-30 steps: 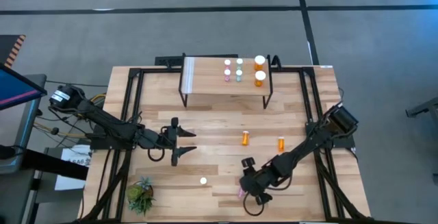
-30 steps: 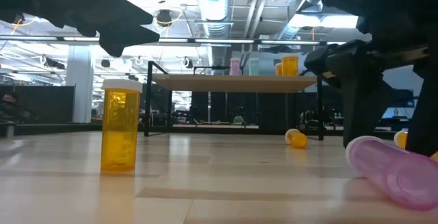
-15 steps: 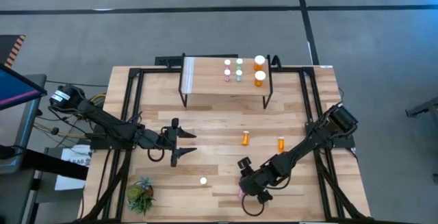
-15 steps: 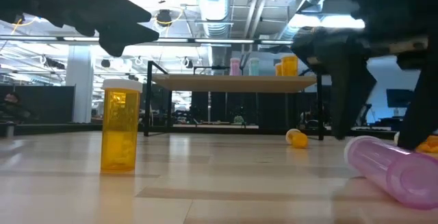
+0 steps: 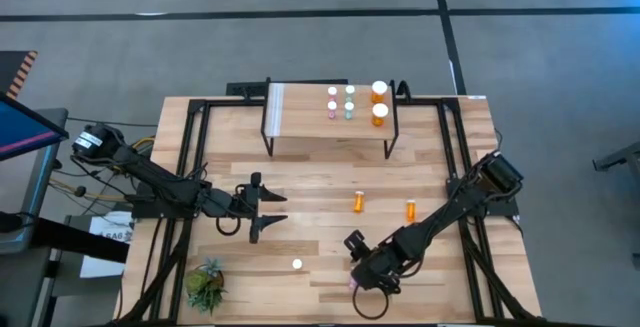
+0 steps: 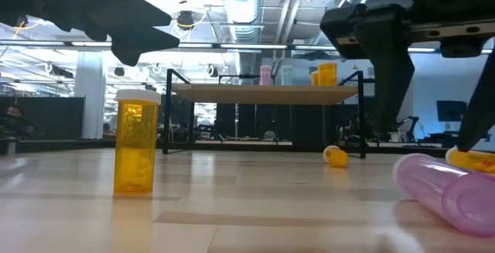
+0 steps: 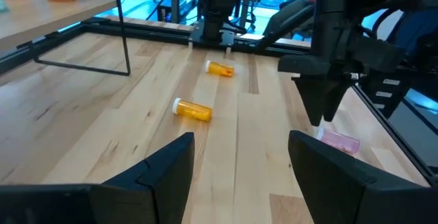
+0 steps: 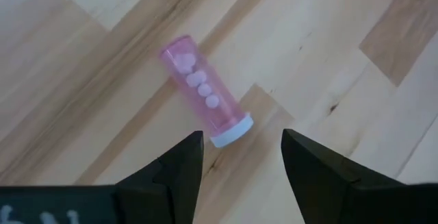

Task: Pick and place medicine bottles onto shelf by color
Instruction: Put the small pink pill bottle on the shelf aligned with the other small pink pill bottles

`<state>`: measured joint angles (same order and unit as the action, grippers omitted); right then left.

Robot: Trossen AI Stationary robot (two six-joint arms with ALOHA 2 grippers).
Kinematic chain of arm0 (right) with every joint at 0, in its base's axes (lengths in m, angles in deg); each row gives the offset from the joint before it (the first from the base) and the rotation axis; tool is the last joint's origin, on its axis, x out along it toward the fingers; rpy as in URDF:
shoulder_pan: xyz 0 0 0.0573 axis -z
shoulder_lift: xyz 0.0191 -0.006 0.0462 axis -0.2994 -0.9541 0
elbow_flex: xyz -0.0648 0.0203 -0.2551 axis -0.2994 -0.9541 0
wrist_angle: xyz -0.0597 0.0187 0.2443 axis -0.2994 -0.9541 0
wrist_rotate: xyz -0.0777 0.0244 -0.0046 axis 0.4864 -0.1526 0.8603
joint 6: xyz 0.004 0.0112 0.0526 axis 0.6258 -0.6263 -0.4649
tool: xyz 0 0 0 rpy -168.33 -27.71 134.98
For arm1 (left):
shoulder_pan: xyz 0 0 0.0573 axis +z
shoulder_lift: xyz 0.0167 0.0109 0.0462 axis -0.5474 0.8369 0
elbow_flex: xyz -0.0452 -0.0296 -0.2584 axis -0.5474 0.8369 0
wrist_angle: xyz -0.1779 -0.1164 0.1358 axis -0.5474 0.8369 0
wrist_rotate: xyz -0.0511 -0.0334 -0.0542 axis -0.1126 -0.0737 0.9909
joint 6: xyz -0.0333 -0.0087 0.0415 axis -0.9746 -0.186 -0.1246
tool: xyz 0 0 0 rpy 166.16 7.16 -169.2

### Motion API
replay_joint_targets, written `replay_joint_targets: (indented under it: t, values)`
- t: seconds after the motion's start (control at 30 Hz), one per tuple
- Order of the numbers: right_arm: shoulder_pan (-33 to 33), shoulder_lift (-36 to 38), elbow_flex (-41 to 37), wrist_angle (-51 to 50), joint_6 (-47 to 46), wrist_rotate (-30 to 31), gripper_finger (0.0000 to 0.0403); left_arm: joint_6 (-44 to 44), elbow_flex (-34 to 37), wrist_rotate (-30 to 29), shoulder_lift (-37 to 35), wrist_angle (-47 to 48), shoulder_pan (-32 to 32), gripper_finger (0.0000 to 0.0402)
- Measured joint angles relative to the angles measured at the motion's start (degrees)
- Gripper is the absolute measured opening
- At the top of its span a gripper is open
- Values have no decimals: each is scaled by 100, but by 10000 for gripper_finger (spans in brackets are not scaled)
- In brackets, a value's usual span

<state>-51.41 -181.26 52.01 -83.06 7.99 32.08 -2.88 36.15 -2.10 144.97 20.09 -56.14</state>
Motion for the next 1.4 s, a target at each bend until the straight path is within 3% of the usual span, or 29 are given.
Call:
replay_joint_targets:
  t: [0.17, 0.33, 0.53, 0.83, 1.1, 1.4]
  values:
    - [-58, 0, 0, 1, -338, 30, 221, -33, 0, 85, -2, -53, 1, 225]
    - [-91, 295, 7, -280, -1622, 153, 221, 193, -346, 204, -3, -71, -261, 218]
    - [-125, 749, 2, -706, -3187, 362, 206, 546, -1195, -238, 323, 893, -723, 197]
    - [-157, 667, 2, -590, -6657, 411, 177, 579, -2030, 187, 1467, 1402, -663, 206]
    - [-141, 553, -2, -459, -9064, 92, 166, 607, -2402, 283, 1683, 1830, -631, 218]
    - [-513, 16, 3, 624, -10239, 189, 164, 623, -2400, 257, 1672, 1925, -645, 219]
